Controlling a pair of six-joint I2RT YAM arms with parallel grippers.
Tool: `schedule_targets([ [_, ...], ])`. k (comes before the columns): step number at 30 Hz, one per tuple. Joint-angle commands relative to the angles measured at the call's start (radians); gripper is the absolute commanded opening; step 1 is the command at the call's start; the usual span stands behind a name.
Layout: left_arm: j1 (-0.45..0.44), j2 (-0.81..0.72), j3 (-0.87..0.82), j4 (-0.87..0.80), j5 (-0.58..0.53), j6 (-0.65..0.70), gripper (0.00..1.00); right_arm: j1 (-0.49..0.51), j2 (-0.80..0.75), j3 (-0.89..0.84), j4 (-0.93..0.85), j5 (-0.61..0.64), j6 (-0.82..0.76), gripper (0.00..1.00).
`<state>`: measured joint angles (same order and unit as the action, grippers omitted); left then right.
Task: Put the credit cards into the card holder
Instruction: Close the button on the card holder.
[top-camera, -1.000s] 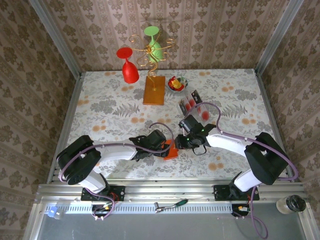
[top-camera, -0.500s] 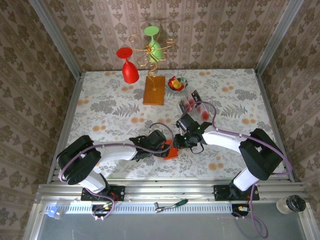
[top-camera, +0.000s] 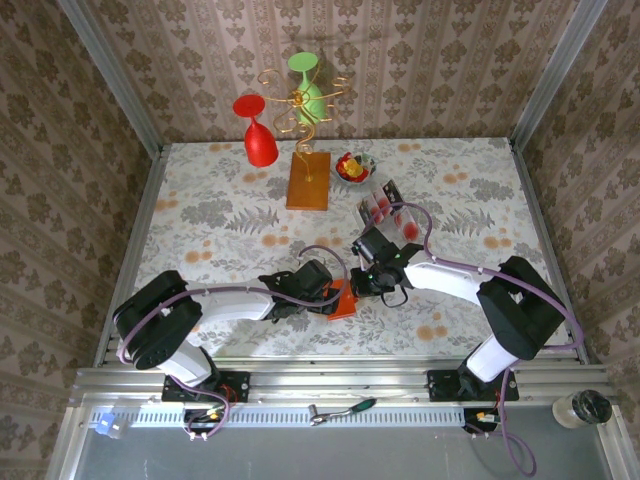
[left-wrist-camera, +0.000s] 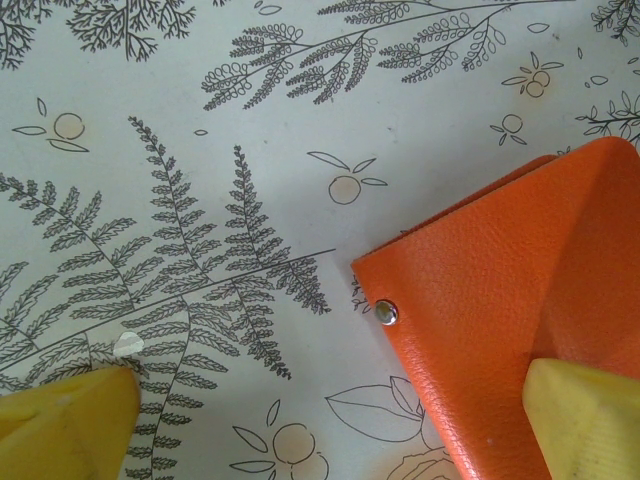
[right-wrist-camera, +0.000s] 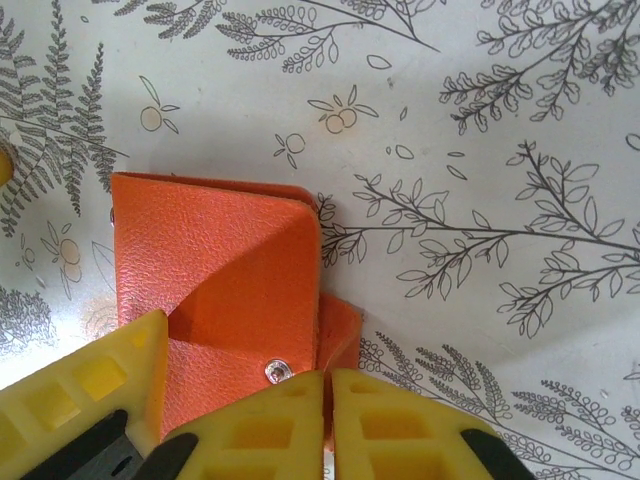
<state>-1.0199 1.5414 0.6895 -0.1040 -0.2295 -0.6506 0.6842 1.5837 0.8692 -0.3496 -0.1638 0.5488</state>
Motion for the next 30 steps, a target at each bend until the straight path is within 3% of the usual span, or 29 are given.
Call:
schedule_targets([
  [1,-0.012,0.020,-0.016,-0.034,0.012,0.009,1.00,-0.003,0.006,0.018,-0.041,0.014,-0.007,0.08],
  [5,-0.012,0.021,-0.016,-0.034,0.013,0.008,1.00,-0.005,-0.004,0.021,-0.039,-0.007,-0.007,0.00],
  [15,-0.011,0.022,-0.018,-0.036,0.013,0.008,1.00,-0.002,0.003,0.030,0.015,-0.102,0.027,0.00],
  [30,-0.011,0.025,-0.015,-0.034,0.015,0.008,1.00,0.022,0.058,0.022,0.081,-0.125,0.069,0.00],
])
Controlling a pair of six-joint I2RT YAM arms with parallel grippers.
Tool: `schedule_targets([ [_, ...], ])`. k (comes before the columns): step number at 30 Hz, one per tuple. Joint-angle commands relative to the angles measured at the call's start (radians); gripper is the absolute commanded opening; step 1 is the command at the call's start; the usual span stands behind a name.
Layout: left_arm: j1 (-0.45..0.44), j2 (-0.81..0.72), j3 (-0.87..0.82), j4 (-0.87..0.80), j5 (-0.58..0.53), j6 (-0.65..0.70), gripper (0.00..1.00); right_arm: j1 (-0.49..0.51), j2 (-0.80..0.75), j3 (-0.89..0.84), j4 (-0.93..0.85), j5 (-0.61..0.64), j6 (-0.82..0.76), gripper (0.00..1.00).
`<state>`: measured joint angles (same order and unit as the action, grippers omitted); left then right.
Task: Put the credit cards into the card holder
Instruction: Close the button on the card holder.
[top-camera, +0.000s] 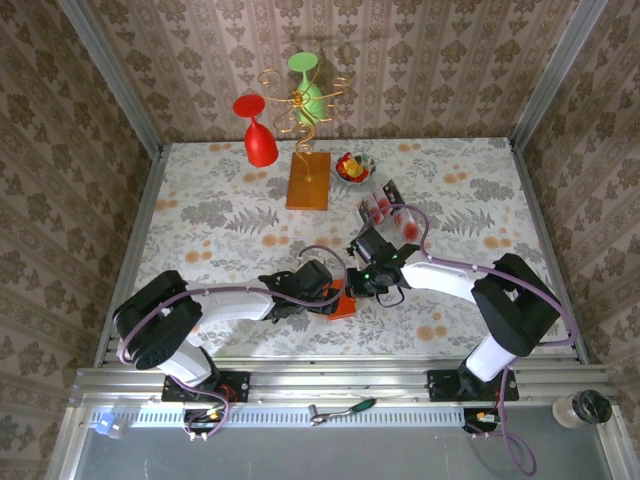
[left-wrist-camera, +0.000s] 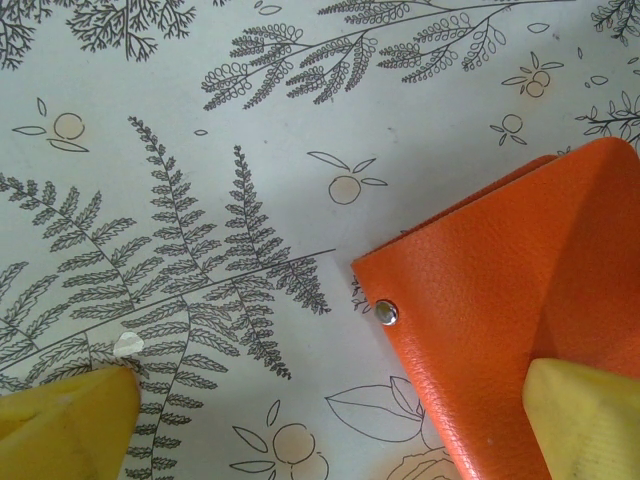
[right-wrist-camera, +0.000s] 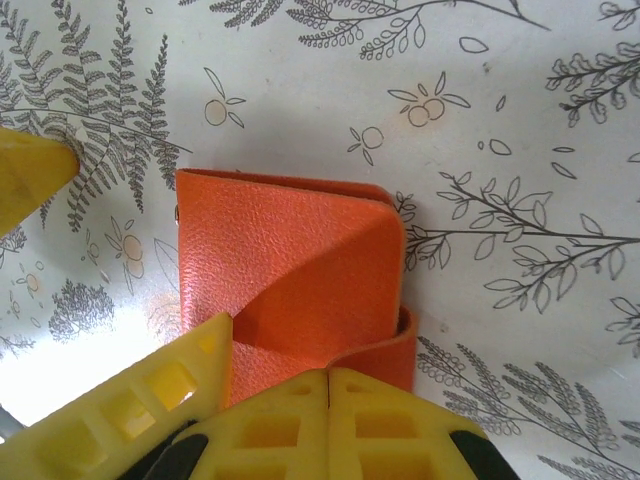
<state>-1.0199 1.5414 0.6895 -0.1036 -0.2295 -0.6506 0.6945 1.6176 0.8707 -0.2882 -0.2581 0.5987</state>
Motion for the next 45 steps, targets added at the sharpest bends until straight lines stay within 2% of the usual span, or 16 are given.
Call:
schedule_targets([
  [1,-0.011,0.026,-0.015,-0.034,0.015,0.008,1.00,0.012,0.025,0.017,0.022,-0.029,0.019,0.00],
  [24,-0.009,0.024,-0.016,-0.039,0.013,0.008,1.00,0.014,-0.003,-0.142,0.095,0.003,0.062,0.00],
  [33,-0.009,0.028,-0.016,-0.040,0.013,0.008,1.00,0.032,-0.005,-0.188,0.095,0.044,0.069,0.00],
  [40,-0.009,0.024,-0.017,-0.042,0.012,0.003,1.00,0.062,-0.022,-0.225,0.059,0.129,0.098,0.00],
  [45,-0.010,0.027,-0.021,-0.036,0.013,0.003,1.00,0.068,-0.031,-0.284,0.118,0.114,0.139,0.00],
])
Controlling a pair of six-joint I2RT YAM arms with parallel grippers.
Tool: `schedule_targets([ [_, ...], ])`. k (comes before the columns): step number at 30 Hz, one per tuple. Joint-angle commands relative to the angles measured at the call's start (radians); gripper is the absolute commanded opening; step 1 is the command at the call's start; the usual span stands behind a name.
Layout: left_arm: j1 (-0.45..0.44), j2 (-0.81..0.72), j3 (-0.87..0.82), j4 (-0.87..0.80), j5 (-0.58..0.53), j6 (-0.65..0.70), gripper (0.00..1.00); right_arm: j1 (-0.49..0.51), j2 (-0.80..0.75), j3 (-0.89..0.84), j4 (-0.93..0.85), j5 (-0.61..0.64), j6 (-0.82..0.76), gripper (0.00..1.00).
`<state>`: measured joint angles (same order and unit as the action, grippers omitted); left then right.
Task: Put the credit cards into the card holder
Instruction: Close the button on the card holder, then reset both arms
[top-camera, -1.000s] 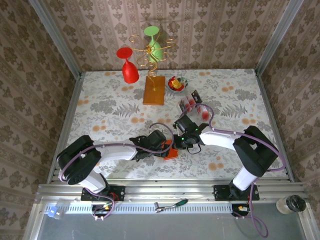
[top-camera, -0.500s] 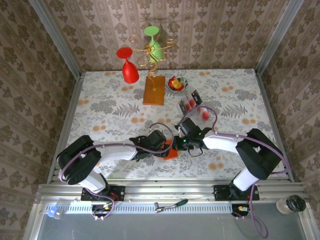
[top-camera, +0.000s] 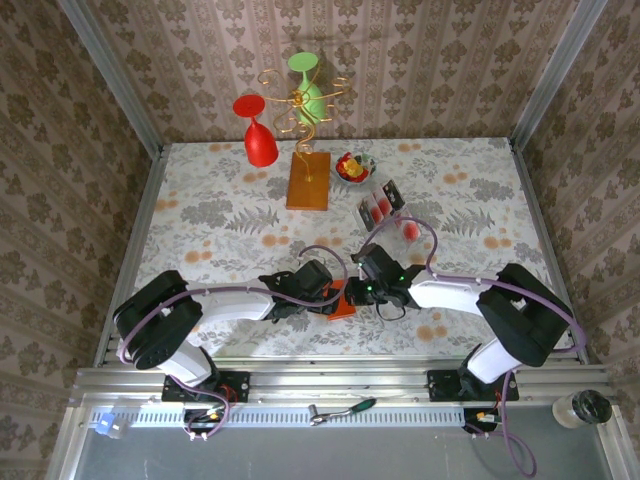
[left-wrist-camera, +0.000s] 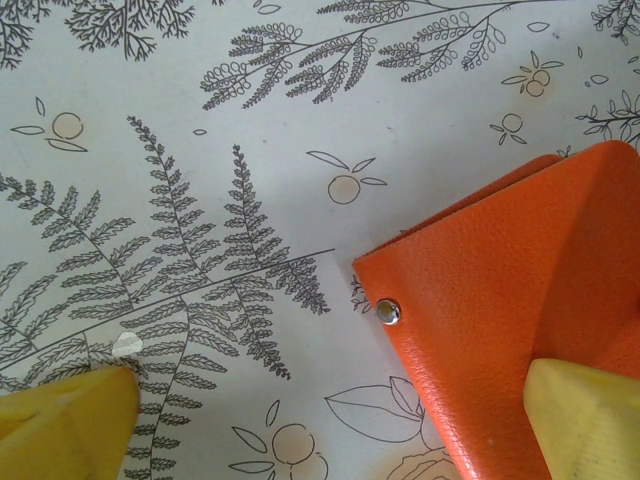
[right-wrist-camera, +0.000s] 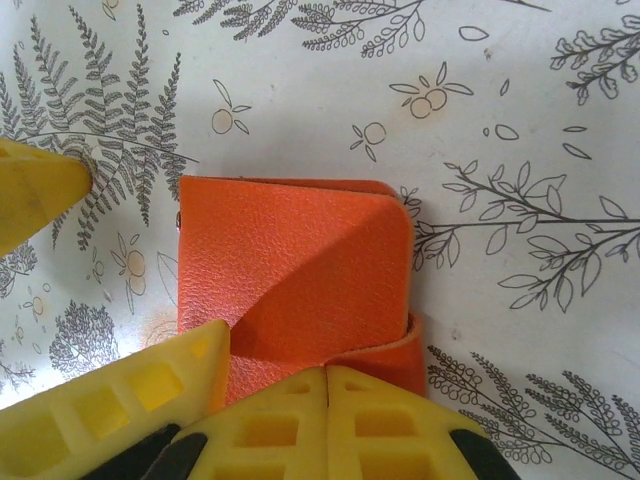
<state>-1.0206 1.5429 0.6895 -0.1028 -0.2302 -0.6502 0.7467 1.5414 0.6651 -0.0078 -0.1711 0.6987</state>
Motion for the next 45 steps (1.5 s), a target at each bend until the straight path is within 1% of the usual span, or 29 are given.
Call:
schedule_targets([
  [1,-0.009,0.026,-0.021,-0.036,0.014,0.003,1.00,0.018,0.049,-0.079,-0.154,0.021,0.041,0.00],
  [3,-0.006,0.031,-0.020,-0.036,0.012,0.004,1.00,0.020,0.054,-0.075,-0.134,0.004,0.044,0.00],
  [8,0.005,0.039,-0.024,-0.023,0.012,0.007,1.00,0.022,0.054,-0.042,-0.107,-0.031,0.059,0.10],
  [12,0.016,0.030,-0.023,-0.012,0.017,0.014,1.00,0.022,0.044,0.005,-0.122,-0.051,0.058,0.14],
  [15,0.025,0.021,-0.015,-0.013,0.021,0.026,1.00,0.020,0.038,0.065,-0.161,-0.056,0.049,0.19],
  [18,0.044,-0.001,-0.010,-0.015,0.019,0.045,1.00,0.005,0.027,0.122,-0.195,-0.059,0.047,0.30],
  [20,0.070,-0.026,-0.007,-0.012,0.019,0.067,1.00,-0.015,0.008,0.156,-0.215,-0.059,0.048,0.40],
  [21,0.083,-0.038,-0.006,-0.011,0.018,0.075,1.00,-0.027,-0.003,0.168,-0.224,-0.060,0.048,0.43],
  [25,0.138,-0.105,0.013,-0.014,0.017,0.123,1.00,-0.076,-0.079,0.220,-0.290,-0.053,0.032,0.58],
  [28,0.168,-0.165,0.039,-0.035,0.010,0.152,1.00,-0.120,-0.174,0.227,-0.348,-0.037,0.008,0.66],
  [33,0.207,-0.322,0.006,-0.036,-0.041,0.162,1.00,-0.214,-0.379,0.139,-0.400,0.003,-0.041,0.83],
  [34,0.216,-0.361,-0.008,-0.035,-0.055,0.160,1.00,-0.232,-0.422,0.119,-0.416,0.023,-0.053,0.85],
  [36,0.237,-0.444,-0.044,-0.041,-0.093,0.151,1.00,-0.263,-0.511,0.087,-0.468,0.101,-0.078,0.96],
  [37,0.244,-0.483,-0.062,-0.041,-0.126,0.153,1.00,-0.276,-0.564,0.072,-0.497,0.146,-0.092,1.00],
  [39,0.263,-0.572,-0.104,-0.032,-0.215,0.170,1.00,-0.299,-0.656,0.046,-0.546,0.269,-0.109,1.00],
  [41,0.290,-0.649,-0.142,-0.007,-0.302,0.217,1.00,-0.324,-0.732,0.022,-0.571,0.398,-0.121,1.00],
  [44,0.351,-0.753,-0.186,0.065,-0.389,0.356,1.00,-0.364,-0.834,-0.027,-0.535,0.595,-0.146,1.00],
  [45,0.380,-0.777,-0.193,0.090,-0.416,0.400,1.00,-0.384,-0.853,-0.036,-0.499,0.638,-0.152,1.00],
])
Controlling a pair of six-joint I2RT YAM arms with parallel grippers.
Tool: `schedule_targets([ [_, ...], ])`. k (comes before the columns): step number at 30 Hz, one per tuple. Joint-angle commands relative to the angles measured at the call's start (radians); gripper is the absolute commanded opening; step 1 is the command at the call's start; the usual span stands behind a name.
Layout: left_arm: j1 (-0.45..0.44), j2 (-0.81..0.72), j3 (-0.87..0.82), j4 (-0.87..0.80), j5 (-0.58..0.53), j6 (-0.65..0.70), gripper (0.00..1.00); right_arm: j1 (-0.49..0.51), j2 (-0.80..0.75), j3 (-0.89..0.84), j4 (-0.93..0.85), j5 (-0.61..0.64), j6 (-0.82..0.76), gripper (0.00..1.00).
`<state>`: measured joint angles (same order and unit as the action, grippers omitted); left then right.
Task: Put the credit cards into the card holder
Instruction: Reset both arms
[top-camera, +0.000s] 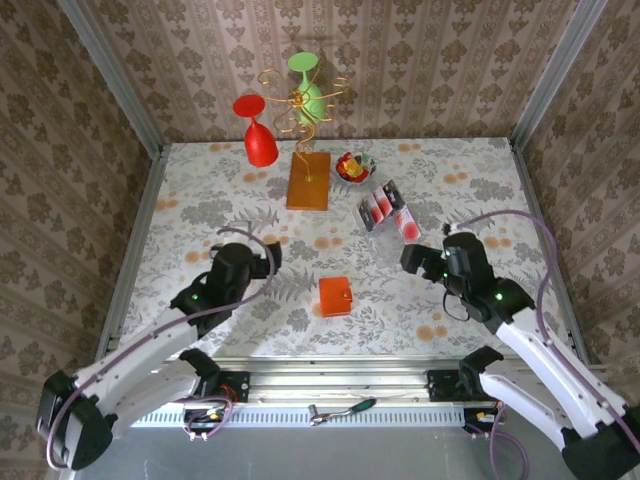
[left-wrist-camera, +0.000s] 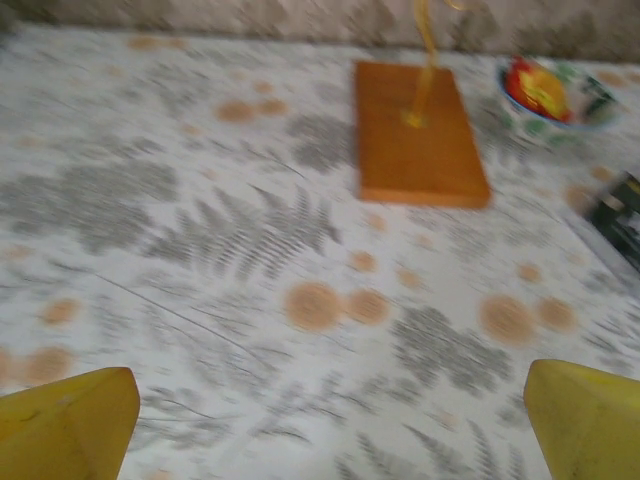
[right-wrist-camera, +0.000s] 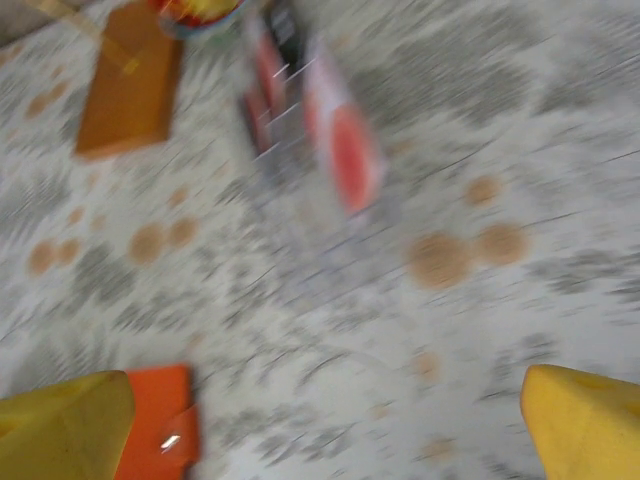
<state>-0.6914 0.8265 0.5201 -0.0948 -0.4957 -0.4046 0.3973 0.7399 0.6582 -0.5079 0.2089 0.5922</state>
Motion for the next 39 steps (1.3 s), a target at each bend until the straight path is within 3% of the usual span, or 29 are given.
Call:
schedule_targets([
  [1,0.081,-0.072,-0.032,0.106,-0.161,0.196,1.00,-0.054,-0.058,-0.044,0.040,0.269,-0.061,1.00],
  [8,0.362,-0.003,-0.142,0.431,-0.093,0.352,1.00,-0.215,0.094,-0.131,0.352,0.403,-0.165,1.00],
  [12,0.430,0.119,-0.159,0.473,-0.061,0.402,1.00,-0.275,0.242,-0.142,0.412,0.549,-0.146,1.00],
  [14,0.441,0.187,-0.190,0.570,-0.069,0.420,1.00,-0.288,0.308,-0.160,0.497,0.581,-0.194,1.00],
  [20,0.495,0.440,-0.227,0.911,0.025,0.536,1.00,-0.308,0.436,-0.228,0.782,0.478,-0.350,1.00],
  [22,0.535,0.519,-0.227,1.001,0.077,0.537,1.00,-0.318,0.452,-0.237,0.835,0.414,-0.383,1.00],
  [25,0.594,0.560,-0.190,0.978,0.180,0.459,1.00,-0.330,0.458,-0.282,0.979,0.336,-0.408,1.00],
  [28,0.615,0.666,-0.211,1.117,0.245,0.452,1.00,-0.337,0.490,-0.305,1.099,0.245,-0.410,1.00],
  [31,0.594,0.742,-0.190,1.151,0.332,0.525,1.00,-0.337,0.525,-0.318,1.191,0.212,-0.392,1.00],
  [36,0.629,0.732,-0.148,1.050,0.408,0.497,1.00,-0.344,0.563,-0.309,1.245,0.141,-0.459,1.00],
  [39,0.653,0.732,-0.126,1.012,0.463,0.487,1.00,-0.365,0.640,-0.388,1.489,0.127,-0.464,1.00],
])
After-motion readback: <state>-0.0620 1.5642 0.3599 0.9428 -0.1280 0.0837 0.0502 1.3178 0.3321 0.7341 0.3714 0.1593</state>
